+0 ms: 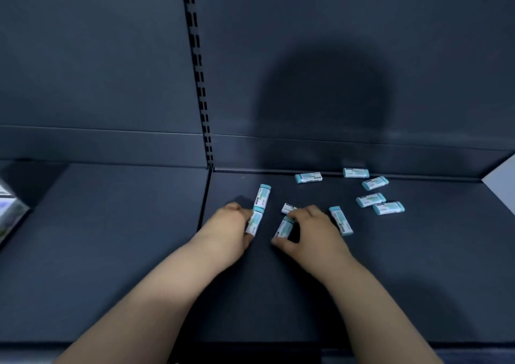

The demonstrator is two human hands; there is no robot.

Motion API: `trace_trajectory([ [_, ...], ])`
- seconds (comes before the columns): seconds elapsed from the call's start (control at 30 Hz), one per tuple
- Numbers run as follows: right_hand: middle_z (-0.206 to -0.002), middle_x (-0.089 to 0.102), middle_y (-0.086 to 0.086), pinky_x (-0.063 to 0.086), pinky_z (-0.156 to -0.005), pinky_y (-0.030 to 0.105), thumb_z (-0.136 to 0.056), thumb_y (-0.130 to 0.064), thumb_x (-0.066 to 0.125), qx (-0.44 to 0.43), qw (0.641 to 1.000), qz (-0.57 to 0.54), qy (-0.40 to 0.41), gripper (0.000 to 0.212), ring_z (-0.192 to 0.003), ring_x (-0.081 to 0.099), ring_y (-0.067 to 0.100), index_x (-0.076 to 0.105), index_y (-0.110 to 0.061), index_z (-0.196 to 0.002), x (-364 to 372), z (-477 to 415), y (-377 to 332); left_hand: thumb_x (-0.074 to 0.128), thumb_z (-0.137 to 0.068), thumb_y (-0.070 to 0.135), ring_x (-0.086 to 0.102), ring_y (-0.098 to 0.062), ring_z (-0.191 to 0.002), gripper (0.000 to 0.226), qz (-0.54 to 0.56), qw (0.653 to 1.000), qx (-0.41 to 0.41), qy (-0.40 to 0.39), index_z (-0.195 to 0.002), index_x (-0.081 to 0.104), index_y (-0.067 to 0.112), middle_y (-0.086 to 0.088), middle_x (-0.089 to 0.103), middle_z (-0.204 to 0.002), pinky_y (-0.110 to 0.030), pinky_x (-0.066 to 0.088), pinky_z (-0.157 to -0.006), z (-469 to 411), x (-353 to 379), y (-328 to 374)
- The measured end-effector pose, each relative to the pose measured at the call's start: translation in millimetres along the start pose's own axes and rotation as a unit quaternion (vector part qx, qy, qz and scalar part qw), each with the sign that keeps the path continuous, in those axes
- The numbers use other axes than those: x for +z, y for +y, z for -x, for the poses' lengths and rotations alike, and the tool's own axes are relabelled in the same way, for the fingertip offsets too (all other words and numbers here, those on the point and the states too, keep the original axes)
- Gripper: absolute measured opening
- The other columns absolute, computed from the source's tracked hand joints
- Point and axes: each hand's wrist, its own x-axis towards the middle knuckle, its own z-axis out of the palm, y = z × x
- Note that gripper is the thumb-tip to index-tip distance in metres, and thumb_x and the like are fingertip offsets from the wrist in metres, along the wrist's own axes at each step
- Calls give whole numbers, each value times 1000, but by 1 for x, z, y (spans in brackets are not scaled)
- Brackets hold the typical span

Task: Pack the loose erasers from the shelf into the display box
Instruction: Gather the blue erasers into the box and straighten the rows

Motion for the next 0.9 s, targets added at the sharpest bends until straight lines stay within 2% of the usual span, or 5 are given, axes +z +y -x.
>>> trace_trajectory([
  [0.13, -135, 42, -8, 33, -103, 34, -77, -38, 61, -85, 994, 42, -60, 56, -123, 38, 17, 45, -30, -129, -9, 1, 0, 63, -85, 29, 51, -22, -113, 52, 4, 1000, -21, -16, -133, 45, 23, -5, 45, -127, -28, 41, -96, -3, 1, 0],
  [0.3, -134, 44, -2, 34, -105, 33, -76, -38, 66, -65, 994, 45, -71, 62, -124, 39, 19, 42, -26, -132, -10, -1, 1, 54, -86, 17, 53, -25, -109, 43, 3, 1000, -21, -12, -128, 49, 19, -8, 50, -124, -31, 45, -92, -2, 3, 8],
  [0.47, -117, 55, 1, 44, -93, 27, -80, -18, 62, -18, 998, -45, -45, 52, -105, 54, 17, 46, -23, -130, -9, 10, 15, 55, -85, 14, 55, -20, -106, 44, 37, 999, -3, -1, -128, 51, 18, -6, 59, -117, -27, 43, -92, 7, 3, 16],
  [0.6, -104, 60, -3, 48, -85, 27, -79, -16, 60, -19, 997, -66, -24, 49, -90, 57, 14, 49, -24, -126, -19, 16, 38, 54, -85, 17, 56, -21, -105, 44, 47, 999, -14, 19, -129, 50, 23, -6, 56, -117, -29, 45, -92, 12, 16, 33],
  [0.9, -100, 52, -7, 44, -84, 18, -81, -19, 64, -108, 988, -93, -63, 44, -85, 51, 7, 52, -24, -123, -45, 15, 88, 72, -75, 37, 47, -21, -119, 78, -13, 996, -75, -40, -141, 31, 32, 3, 29, -138, -31, 42, -98, 13, 33, 74],
])
